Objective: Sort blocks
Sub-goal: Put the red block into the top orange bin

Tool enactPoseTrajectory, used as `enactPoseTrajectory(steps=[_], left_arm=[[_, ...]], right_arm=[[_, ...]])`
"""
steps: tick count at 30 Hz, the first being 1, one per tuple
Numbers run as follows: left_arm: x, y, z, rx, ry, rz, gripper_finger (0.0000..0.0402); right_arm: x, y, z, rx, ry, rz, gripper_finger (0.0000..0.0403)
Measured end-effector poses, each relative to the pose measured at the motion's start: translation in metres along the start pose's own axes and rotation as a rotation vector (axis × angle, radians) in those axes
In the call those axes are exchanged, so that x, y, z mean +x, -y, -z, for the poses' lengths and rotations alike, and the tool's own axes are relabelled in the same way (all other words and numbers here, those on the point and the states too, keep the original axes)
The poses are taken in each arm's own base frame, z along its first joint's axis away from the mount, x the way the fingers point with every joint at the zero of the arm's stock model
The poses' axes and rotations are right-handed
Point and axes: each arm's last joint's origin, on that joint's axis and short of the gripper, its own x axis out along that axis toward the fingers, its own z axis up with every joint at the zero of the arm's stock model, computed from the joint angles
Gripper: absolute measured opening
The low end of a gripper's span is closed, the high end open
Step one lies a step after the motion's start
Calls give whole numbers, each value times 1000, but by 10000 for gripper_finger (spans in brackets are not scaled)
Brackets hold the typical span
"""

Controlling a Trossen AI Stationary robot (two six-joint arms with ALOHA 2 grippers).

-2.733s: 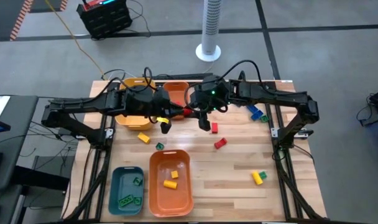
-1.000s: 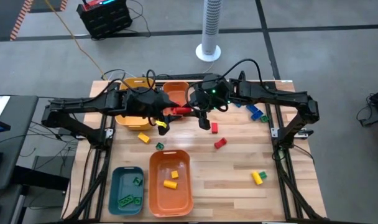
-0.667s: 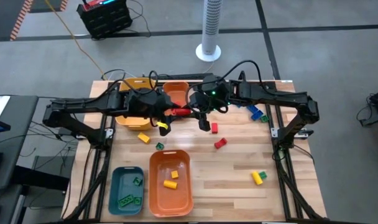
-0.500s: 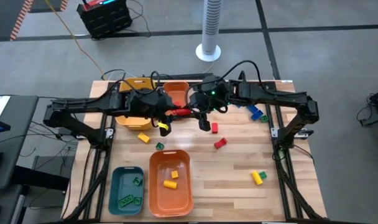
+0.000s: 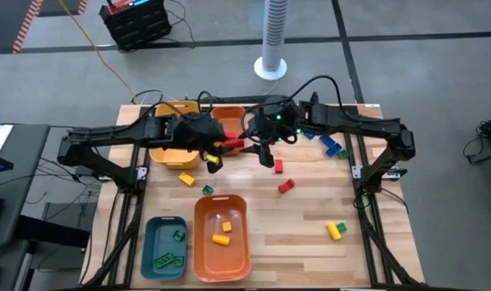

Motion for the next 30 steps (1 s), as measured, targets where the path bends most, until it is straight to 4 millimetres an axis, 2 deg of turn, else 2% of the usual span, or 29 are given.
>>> enactPoseTrajectory(steps=[5,9,14,20,24,30], left_arm=[[1,-17,2,-30,-40,9,123],[12,-36,4,-63,-77,7,123],[45,-69,15,-122,-185,19,123],[80,-106,41,-239,-369,-21,123],[98,-115,55,-270,-475,-31,123],[117,-117,73,-261,-626,-27,123]], right_arm=[[-3,10,10,69,-91,21,247],[-7,13,15,105,-130,30,249],[-15,5,13,101,-130,47,249],[-30,-8,9,97,-122,86,249],[-36,-16,6,104,-106,97,249],[-34,-25,5,99,-109,108,249]])
